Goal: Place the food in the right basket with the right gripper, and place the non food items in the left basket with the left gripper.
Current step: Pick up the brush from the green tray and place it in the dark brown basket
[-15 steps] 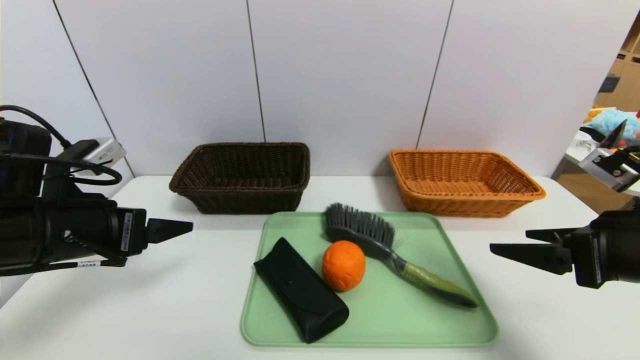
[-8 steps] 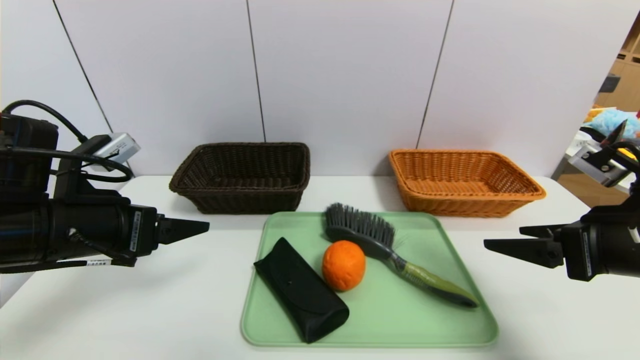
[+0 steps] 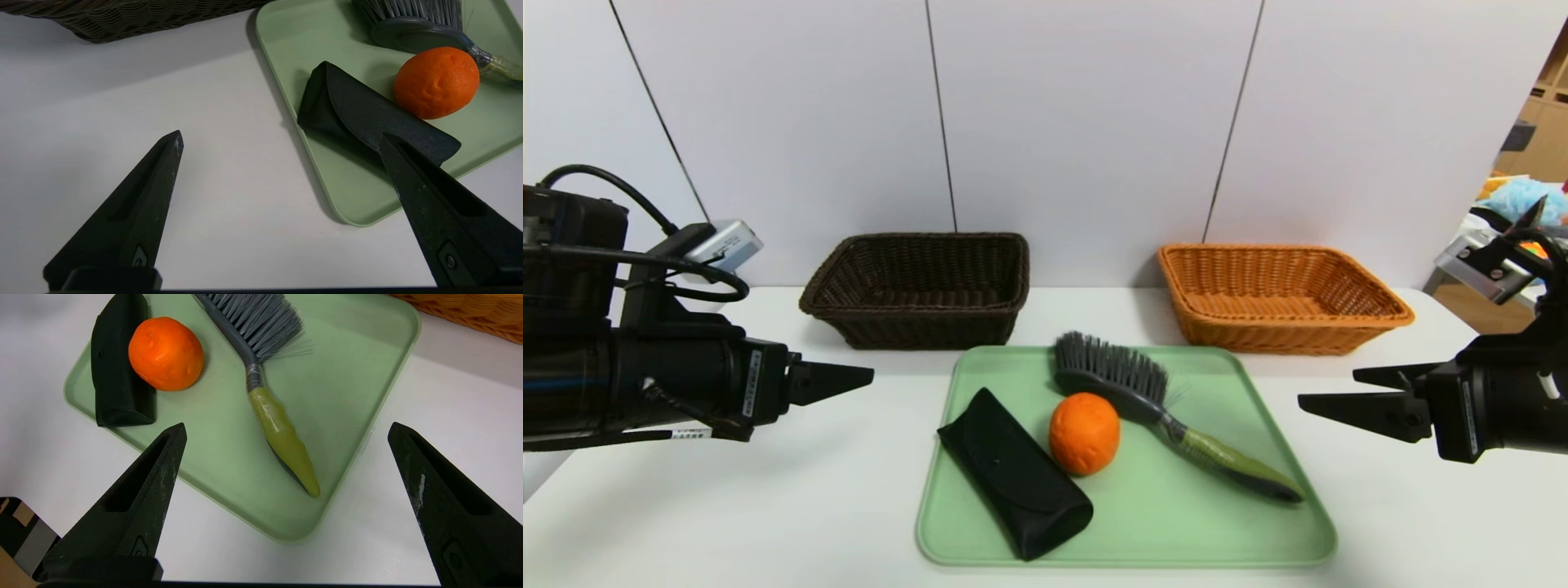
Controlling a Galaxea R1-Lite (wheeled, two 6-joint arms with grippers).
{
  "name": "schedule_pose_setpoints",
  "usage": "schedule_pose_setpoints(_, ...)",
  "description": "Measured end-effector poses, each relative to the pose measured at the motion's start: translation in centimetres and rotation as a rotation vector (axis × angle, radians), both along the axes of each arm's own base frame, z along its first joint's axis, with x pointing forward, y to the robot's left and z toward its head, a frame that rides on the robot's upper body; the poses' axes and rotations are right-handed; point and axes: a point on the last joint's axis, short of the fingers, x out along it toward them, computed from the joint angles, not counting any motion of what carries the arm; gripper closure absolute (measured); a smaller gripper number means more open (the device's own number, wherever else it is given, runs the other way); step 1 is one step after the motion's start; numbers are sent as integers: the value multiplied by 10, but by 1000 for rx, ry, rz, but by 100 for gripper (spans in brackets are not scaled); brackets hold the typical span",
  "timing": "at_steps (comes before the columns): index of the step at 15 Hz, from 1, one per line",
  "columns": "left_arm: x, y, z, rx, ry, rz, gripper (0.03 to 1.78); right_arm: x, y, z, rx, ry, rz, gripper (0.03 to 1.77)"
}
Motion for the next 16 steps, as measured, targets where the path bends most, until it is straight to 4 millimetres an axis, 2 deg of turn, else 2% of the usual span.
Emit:
schedule_pose_setpoints(6, -2, -7, 0, 1, -2, -36, 12, 0, 3, 1, 4, -1, 23, 10)
schedule_pose_setpoints(12, 3, -24, 2, -3, -23, -110, 12, -1, 1, -2, 1, 8, 8, 10)
schedule_pose_setpoints(16, 4, -26, -1, 1, -12, -116, 12, 0, 3, -3, 2, 12, 18, 10)
